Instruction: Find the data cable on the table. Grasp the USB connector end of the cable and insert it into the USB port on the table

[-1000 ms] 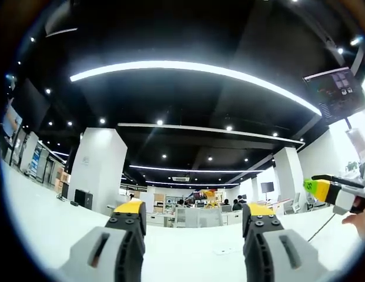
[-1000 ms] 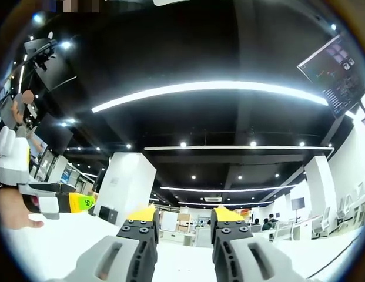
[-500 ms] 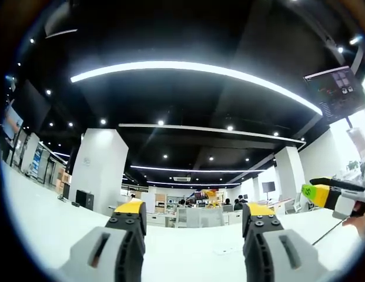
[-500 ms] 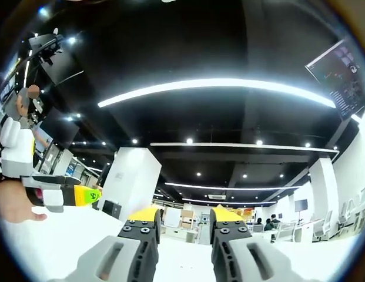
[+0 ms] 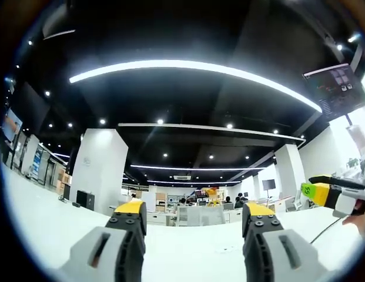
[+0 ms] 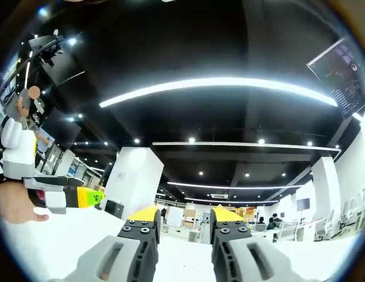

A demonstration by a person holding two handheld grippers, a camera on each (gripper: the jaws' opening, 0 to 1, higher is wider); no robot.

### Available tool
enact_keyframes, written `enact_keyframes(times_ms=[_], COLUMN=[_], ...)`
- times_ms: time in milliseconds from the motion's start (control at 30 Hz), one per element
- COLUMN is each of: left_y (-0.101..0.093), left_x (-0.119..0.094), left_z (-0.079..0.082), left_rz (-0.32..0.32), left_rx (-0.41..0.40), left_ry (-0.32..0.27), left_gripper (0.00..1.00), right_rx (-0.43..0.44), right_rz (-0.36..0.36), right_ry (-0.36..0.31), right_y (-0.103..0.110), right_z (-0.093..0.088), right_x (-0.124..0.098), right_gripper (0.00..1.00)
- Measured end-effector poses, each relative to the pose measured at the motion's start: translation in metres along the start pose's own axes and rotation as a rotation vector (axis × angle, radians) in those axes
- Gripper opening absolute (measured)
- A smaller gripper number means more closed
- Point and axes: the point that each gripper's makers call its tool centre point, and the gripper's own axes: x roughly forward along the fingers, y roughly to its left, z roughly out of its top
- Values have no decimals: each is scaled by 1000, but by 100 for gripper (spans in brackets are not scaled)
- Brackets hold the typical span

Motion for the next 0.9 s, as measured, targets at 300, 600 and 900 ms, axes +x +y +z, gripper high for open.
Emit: enact_keyframes(times_ms=[300,600,900], left_y=[0,-2,-4], left_x=[-1,-1,0], left_z=[0,1,-1], left_rz=[-1,-11,-18], left_rx=[-1,-14,-15], left_ry=[0,-6,4], left_gripper=[66,66,66], right_rx=[-1,7,2], right_rz=[3,-6,-7], right_ry=[5,7,6], right_y=[1,-1,-1], right_z=[-1,-1,-1], right_x=[0,0,1], right_gripper=[35,36,37])
